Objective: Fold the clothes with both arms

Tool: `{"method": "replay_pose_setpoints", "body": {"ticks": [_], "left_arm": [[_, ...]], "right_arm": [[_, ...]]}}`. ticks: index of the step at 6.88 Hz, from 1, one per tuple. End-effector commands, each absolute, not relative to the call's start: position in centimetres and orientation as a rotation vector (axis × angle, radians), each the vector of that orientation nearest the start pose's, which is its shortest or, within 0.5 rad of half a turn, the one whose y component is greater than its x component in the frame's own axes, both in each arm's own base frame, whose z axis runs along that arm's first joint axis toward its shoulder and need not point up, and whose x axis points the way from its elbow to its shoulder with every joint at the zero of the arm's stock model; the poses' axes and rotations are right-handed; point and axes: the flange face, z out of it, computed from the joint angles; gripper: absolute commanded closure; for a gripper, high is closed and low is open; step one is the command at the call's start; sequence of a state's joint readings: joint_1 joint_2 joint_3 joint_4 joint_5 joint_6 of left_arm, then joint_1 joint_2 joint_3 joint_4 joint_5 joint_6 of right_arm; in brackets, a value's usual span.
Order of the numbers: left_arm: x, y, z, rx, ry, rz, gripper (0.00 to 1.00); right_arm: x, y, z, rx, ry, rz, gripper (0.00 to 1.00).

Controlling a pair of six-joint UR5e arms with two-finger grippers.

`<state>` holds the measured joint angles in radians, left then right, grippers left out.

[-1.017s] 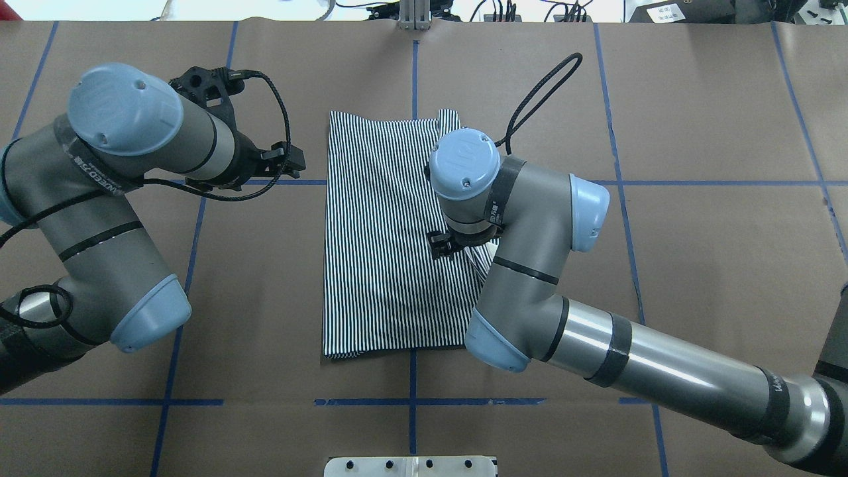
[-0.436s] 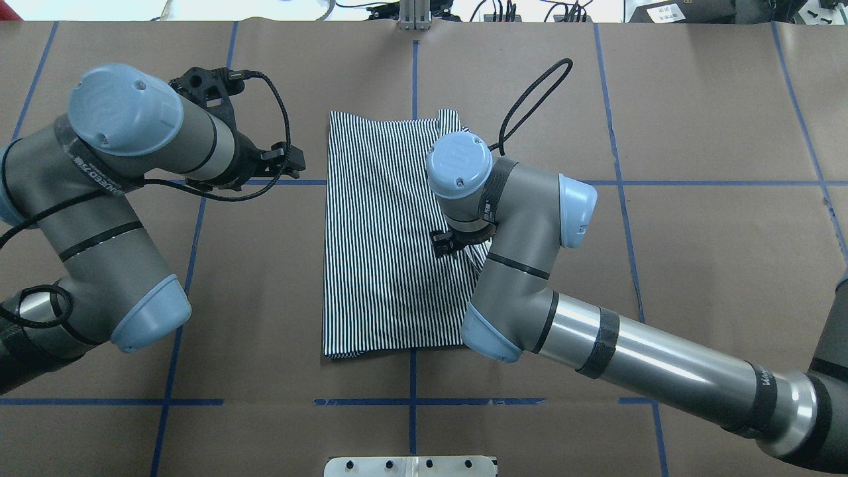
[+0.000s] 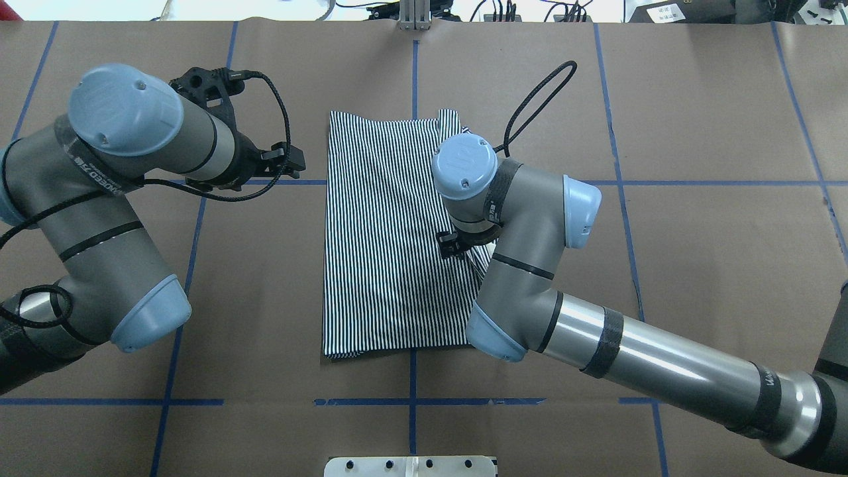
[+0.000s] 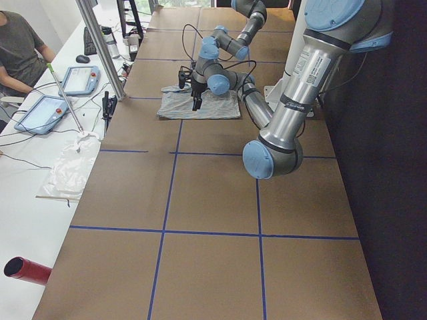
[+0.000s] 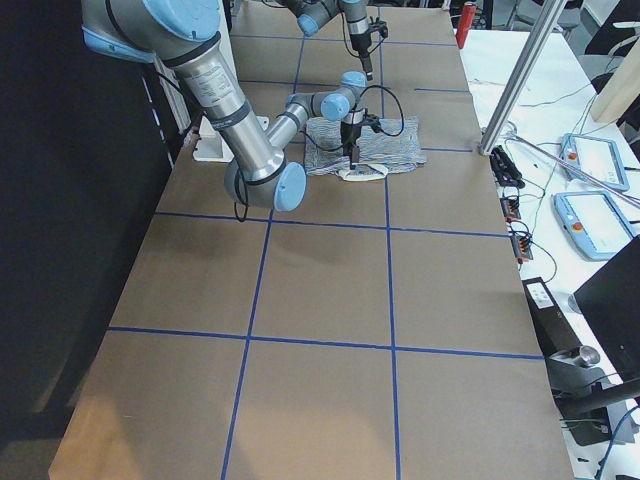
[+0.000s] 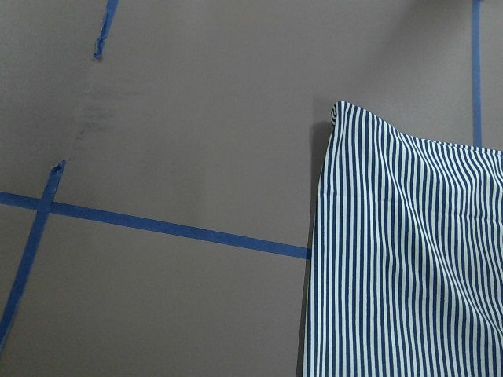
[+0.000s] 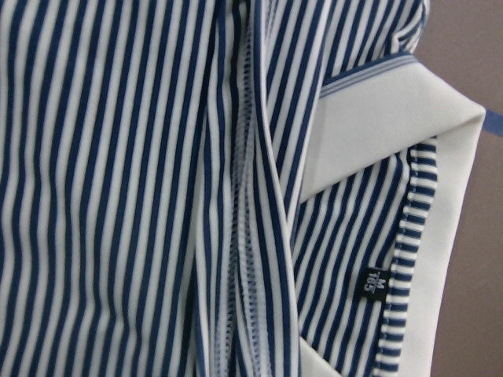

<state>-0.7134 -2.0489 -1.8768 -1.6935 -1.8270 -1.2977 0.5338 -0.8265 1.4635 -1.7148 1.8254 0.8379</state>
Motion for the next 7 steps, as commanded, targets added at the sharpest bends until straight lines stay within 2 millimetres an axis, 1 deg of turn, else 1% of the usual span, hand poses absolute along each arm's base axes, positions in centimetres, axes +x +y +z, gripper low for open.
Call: {"method": "replay_pose_setpoints", "body": {"ticks": [1, 2, 3, 4, 5, 6, 7], "left_arm": [[39.1, -48.1, 24.1, 0.219, 0.914, -0.292, 0.00], [39.1, -48.1, 24.0, 0.220, 0.915, -0.292, 0.00], [39.1, -48.1, 23.9, 0.219, 0.917, -0.296, 0.00], [39.1, -48.1, 23.8, 0.220, 0.920, -0.295, 0.00], [39.1, -48.1, 23.8, 0.220, 0.918, -0.294, 0.00], [39.1, -48.1, 23.6, 0.220, 0.922, -0.293, 0.00], [39.1, -48.1, 23.7, 0.220, 0.920, -0.292, 0.00]], "right_arm": [[-55.9, -48.9, 28.6, 0.090, -0.539, -0.245, 0.00], [-53.4, -50.8, 29.9, 0.090, -0.516, -0.258, 0.00], [-50.3, -52.3, 33.3, 0.089, -0.482, -0.285, 0.00], [-45.8, -53.0, 35.6, 0.110, -0.471, -0.305, 0.00], [-43.4, -54.4, 34.0, 0.116, -0.503, -0.296, 0.00], [-45.1, -55.6, 29.9, 0.133, -0.547, -0.299, 0.00], [-48.1, -58.0, 25.6, 0.146, -0.560, -0.299, 0.00]]}}
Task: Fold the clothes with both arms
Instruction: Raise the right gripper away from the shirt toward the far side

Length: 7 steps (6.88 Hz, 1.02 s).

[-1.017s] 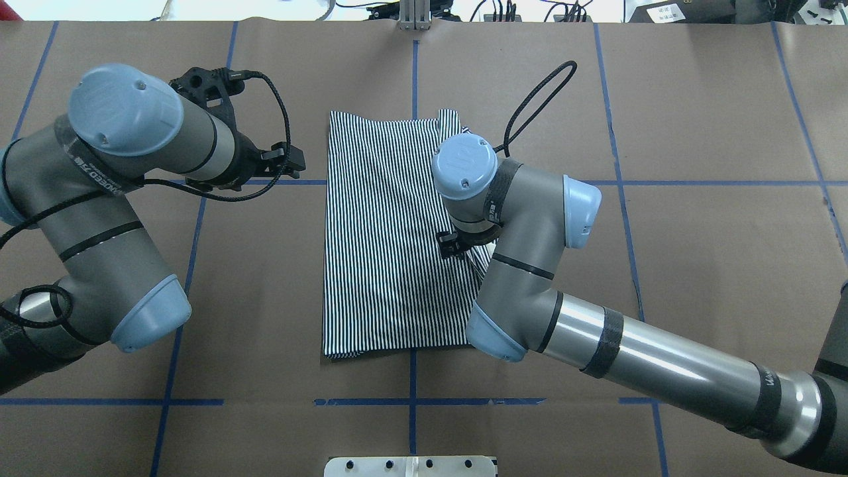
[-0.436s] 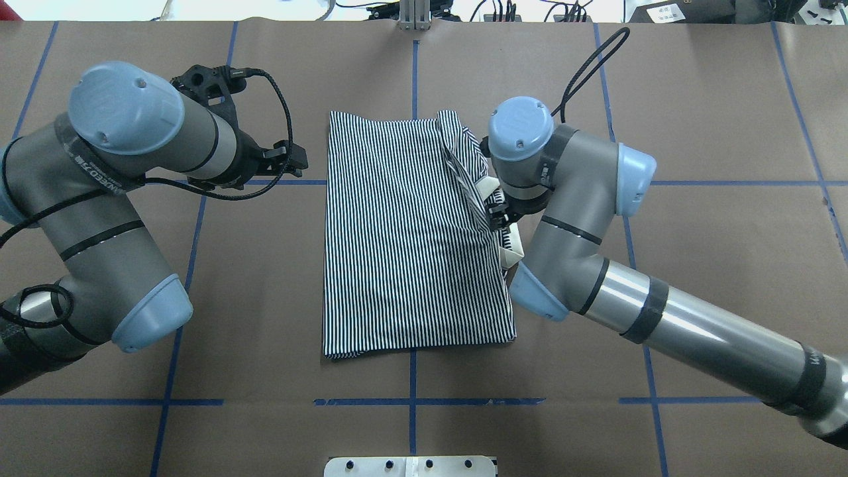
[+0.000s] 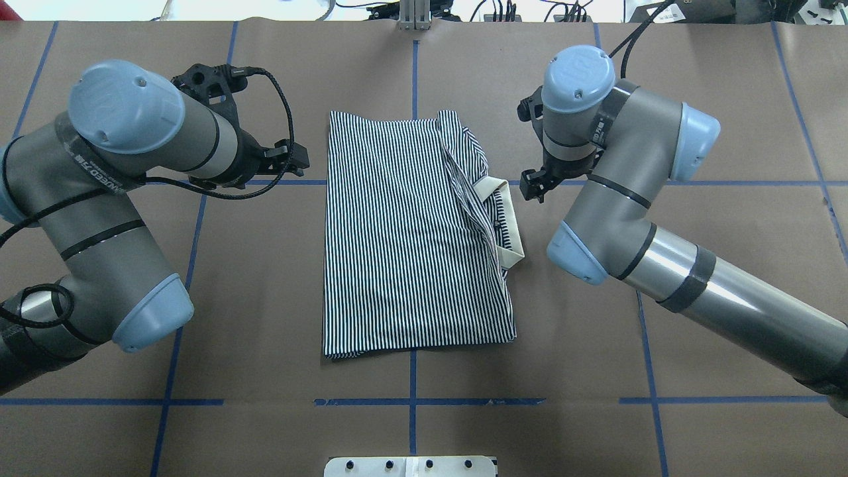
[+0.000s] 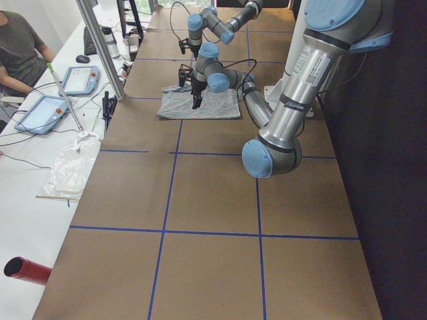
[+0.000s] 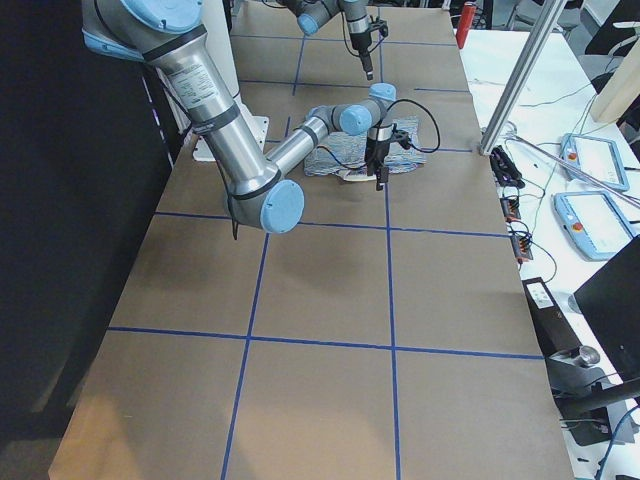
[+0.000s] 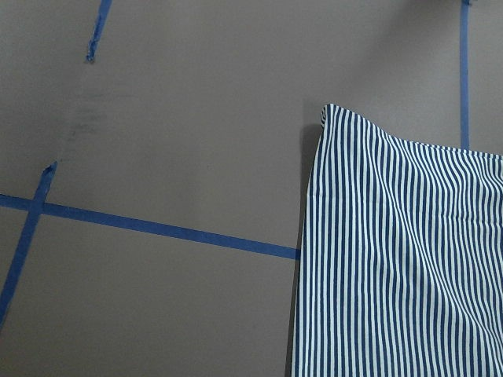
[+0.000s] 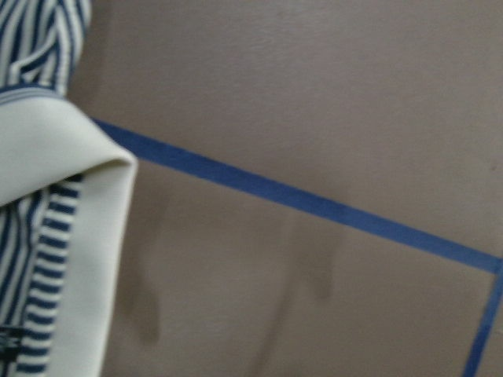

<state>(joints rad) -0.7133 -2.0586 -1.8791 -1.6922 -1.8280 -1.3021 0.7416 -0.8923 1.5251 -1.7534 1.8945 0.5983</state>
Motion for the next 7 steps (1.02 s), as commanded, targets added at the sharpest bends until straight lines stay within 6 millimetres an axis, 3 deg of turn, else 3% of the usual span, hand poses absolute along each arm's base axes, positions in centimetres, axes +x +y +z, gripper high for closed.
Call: {"method": "replay_pose_setpoints", "body": {"ticks": [1, 2, 4, 7], "left_arm": [[39.1, -48.1, 23.7, 0.220, 0.920, -0.292, 0.00], [39.1, -48.1, 23.8, 0.220, 0.919, -0.292, 0.00], [39.0, -48.1, 24.0, 0.220, 0.917, -0.292, 0.00], [38.9, -48.2, 24.2, 0.222, 0.917, -0.292, 0.00]], "right_arm": [[-52.2, -59.5, 23.0, 0.142, -0.561, -0.307, 0.00], [-54.8, -59.4, 22.6, 0.156, -0.575, -0.330, 0.00], [-58.8, -56.5, 23.7, 0.166, -0.529, -0.355, 0.00], [-59.8, -55.8, 25.6, 0.144, -0.502, -0.371, 0.00]]}}
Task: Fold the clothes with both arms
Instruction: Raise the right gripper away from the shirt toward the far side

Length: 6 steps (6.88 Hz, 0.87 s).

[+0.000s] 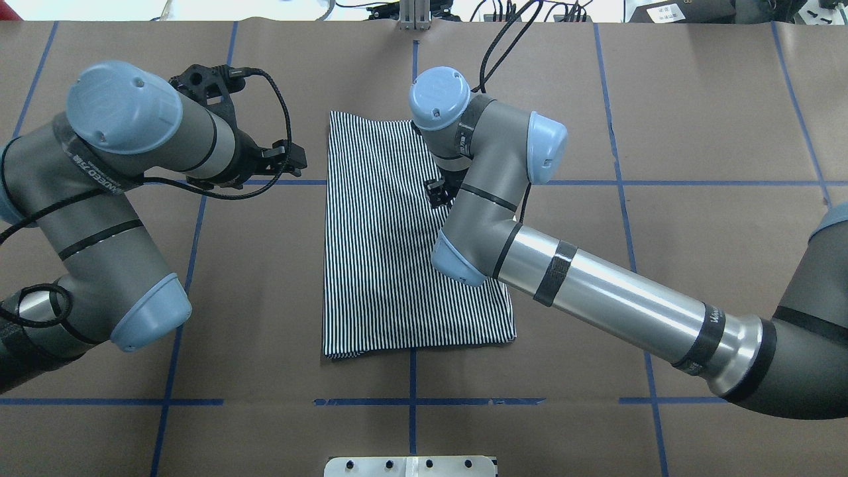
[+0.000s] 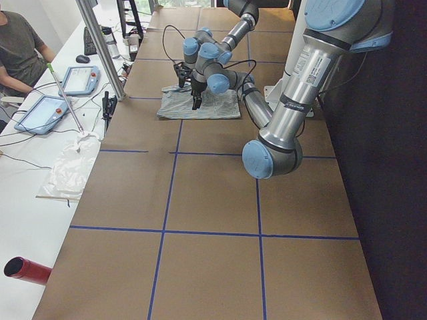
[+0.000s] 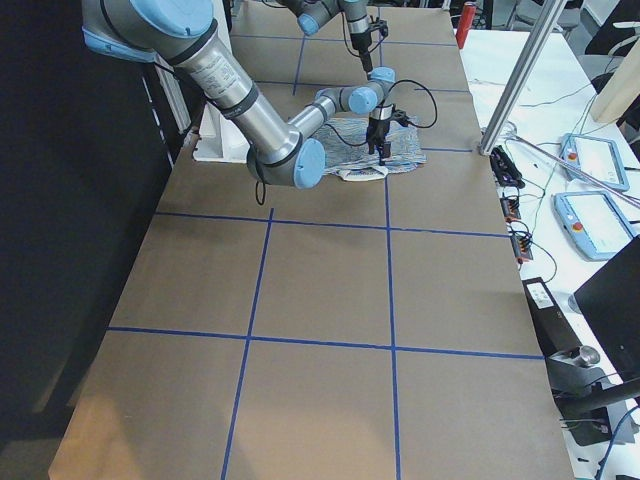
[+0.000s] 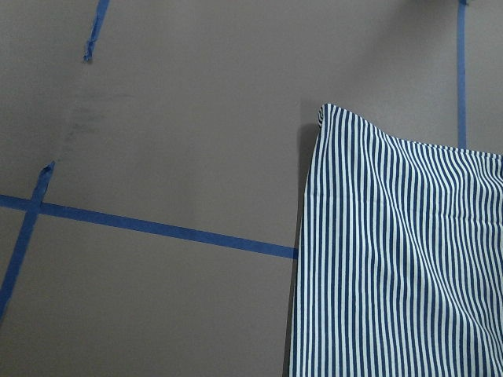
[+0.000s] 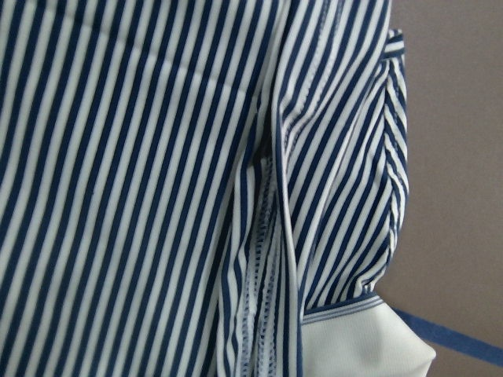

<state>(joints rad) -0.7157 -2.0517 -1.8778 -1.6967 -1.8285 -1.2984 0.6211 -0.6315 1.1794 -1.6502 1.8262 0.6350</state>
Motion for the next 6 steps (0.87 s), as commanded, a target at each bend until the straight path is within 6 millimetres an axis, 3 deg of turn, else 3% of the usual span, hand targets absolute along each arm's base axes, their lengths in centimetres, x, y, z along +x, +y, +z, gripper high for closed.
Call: {"method": "replay_pose_setpoints", "body": {"ticks": [1, 5, 6], "left_arm": [[38.9, -48.3, 24.2, 0.228, 0.913, -0.281, 0.00], [38.8, -48.4, 24.0, 0.232, 0.915, -0.278, 0.00], [38.8, -48.4, 23.9, 0.233, 0.917, -0.278, 0.00]], "right_arm": [[-59.7, -55.8, 26.0, 0.140, -0.498, -0.371, 0.00], [-57.3, -57.8, 28.4, 0.129, -0.472, -0.343, 0.00], [-53.4, -61.1, 29.4, 0.145, -0.460, -0.343, 0.00]]}}
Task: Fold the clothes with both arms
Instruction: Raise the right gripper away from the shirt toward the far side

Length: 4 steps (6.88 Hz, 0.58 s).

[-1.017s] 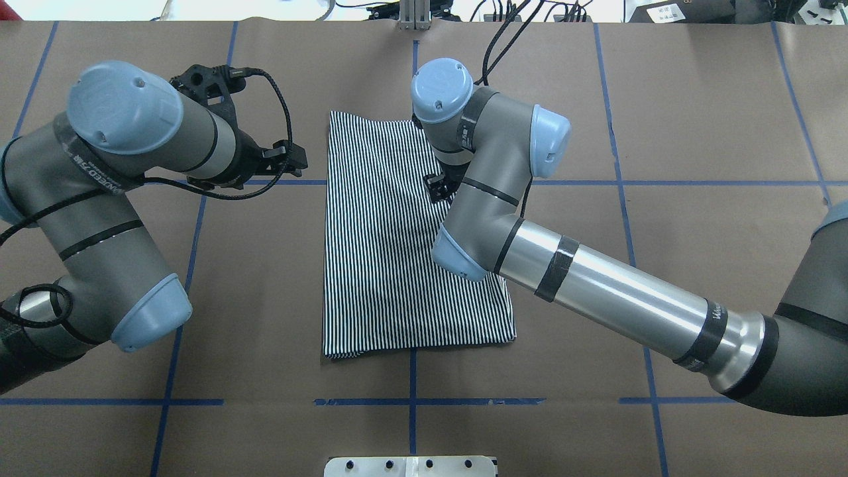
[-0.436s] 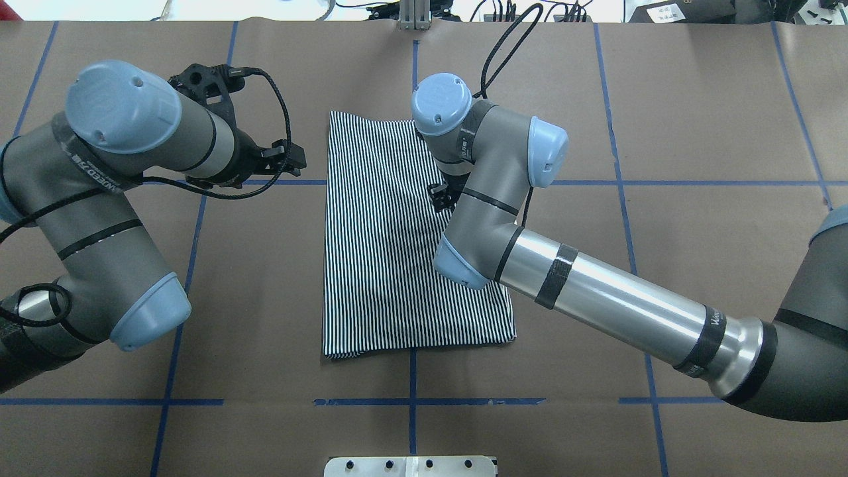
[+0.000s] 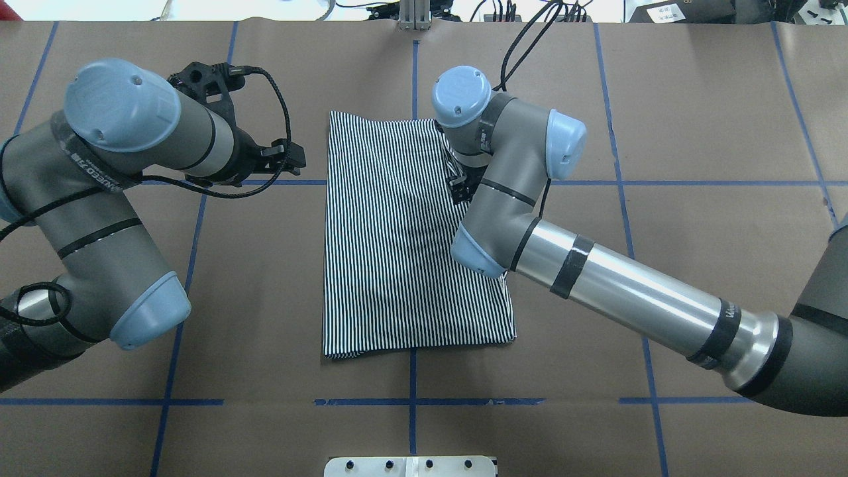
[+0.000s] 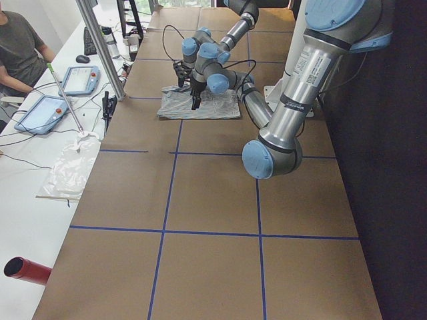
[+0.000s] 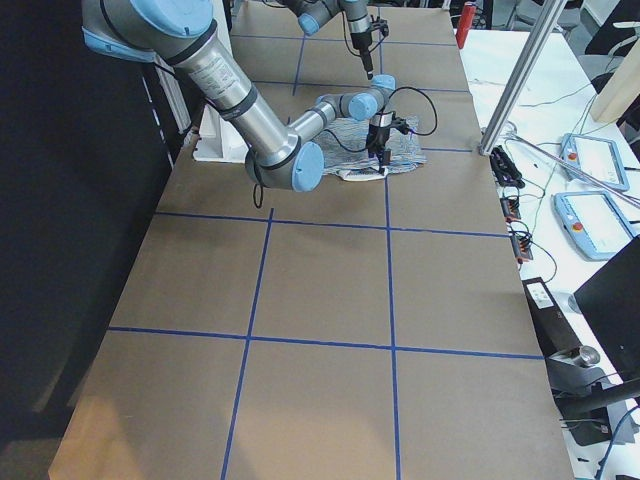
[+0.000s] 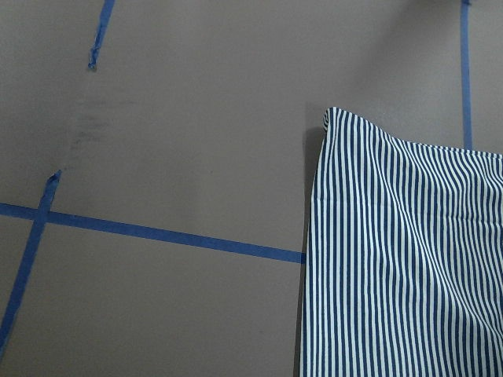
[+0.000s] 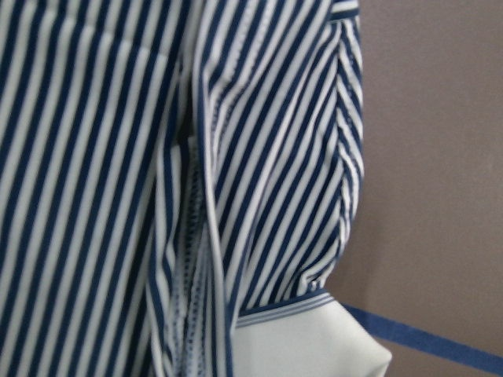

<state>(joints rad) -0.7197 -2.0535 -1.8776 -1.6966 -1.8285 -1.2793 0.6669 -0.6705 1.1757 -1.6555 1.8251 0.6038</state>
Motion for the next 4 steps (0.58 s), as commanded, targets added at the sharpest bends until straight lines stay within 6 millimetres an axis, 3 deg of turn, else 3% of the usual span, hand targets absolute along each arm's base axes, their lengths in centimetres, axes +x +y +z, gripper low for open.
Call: {"method": "replay_pose_setpoints", "body": {"ticks": [1, 2, 4], "left_arm": [[38.8, -48.4, 23.9, 0.233, 0.917, -0.278, 0.00], [38.8, -48.3, 23.8, 0.233, 0.917, -0.278, 0.00], [38.8, -48.3, 23.8, 0.233, 0.917, -0.278, 0.00]], "right_arm": [[-47.8, -63.4, 35.2, 0.140, -0.422, -0.384, 0.00], [-44.4, -64.5, 36.3, 0.162, -0.415, -0.413, 0.00], [-44.6, -65.3, 30.6, 0.181, -0.501, -0.383, 0.00]]}}
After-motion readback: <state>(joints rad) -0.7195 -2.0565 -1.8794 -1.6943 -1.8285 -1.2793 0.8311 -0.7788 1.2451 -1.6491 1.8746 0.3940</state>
